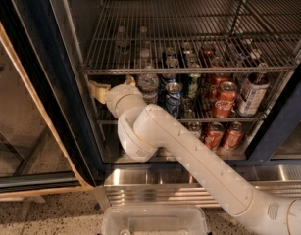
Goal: Pick water bottle from middle shelf of fridge
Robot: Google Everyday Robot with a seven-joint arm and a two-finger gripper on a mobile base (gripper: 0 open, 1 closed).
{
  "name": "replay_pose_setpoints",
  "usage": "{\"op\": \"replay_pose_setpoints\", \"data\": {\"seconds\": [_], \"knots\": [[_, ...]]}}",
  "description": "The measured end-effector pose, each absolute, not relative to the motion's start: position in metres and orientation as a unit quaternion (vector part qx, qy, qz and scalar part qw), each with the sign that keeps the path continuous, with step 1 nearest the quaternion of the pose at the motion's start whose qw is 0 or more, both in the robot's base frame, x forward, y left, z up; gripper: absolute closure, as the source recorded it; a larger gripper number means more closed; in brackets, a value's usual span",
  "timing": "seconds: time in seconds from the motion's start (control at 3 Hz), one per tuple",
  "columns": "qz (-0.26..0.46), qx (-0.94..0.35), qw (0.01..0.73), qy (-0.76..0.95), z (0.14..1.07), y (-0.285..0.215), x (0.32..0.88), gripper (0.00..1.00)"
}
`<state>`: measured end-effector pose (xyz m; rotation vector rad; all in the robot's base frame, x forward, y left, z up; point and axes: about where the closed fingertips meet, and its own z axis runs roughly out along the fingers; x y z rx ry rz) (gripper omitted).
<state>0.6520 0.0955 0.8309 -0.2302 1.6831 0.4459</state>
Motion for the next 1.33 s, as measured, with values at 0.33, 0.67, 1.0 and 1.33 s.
{"op": "replay_pose_setpoints", "data": {"seconds": [0.33, 0.67, 1.0, 1.33], "knots": [[0.194, -0.111, 0.638, 0.737, 0.831, 0.105, 0.663, 0.29], [0.175, -0.116, 0.646, 0.734, 0.828, 0.120, 0.678, 0.30], [0.175, -0.116, 0.646, 0.734, 0.828, 0.120, 0.678, 0.32], [0.175, -0.116, 0.646, 0.734, 0.828, 0.120, 0.678, 0.24]]}}
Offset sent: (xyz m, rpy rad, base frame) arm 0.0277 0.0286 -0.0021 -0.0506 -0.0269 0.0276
